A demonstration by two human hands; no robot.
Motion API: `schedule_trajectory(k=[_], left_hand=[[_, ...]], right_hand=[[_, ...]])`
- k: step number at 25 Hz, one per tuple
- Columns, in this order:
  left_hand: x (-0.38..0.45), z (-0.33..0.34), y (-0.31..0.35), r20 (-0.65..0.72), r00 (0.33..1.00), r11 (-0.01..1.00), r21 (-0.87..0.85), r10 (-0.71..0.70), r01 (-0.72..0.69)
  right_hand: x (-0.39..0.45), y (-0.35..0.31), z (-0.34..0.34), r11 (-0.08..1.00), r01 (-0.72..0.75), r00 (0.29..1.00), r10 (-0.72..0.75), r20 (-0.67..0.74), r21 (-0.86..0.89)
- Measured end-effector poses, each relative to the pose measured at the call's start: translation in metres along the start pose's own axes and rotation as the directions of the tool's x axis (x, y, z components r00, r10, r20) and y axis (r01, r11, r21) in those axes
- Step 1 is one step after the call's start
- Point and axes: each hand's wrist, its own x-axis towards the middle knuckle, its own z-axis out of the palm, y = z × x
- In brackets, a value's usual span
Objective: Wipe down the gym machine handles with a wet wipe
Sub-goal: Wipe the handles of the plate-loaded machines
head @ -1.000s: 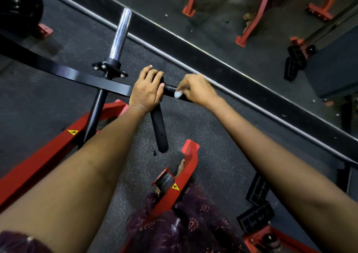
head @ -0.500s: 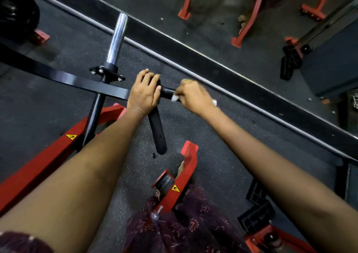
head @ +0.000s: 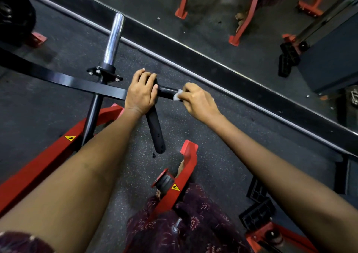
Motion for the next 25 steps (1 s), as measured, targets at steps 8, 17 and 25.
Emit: schedule_trajectory(k=[8, 17, 25], left_hand=[[0.000, 0.001, -0.001, -0.015, 1.000, 1.000, 0.010, 0.010, -0.010], [0.000, 0.000, 0.000, 0.000, 1.000, 1.000, 0.000, 0.000, 0.000], [0.000, -0.001, 0.000, 0.017, 1.000, 1.000, -0.008, -0.013, 0.014]], right_hand=[[-0.043, 0.049, -0.018, 0.996, -0.091, 0.978, 0.092, 0.189, -0.017], [-0.015, 0.041, -0.009, 0.865, -0.426, 0.904, 0.419, 0.084, 0.266], [0.026, 0.014, -0.013, 0.816, -0.502, 0.863, 0.452, 0.225, 0.286]])
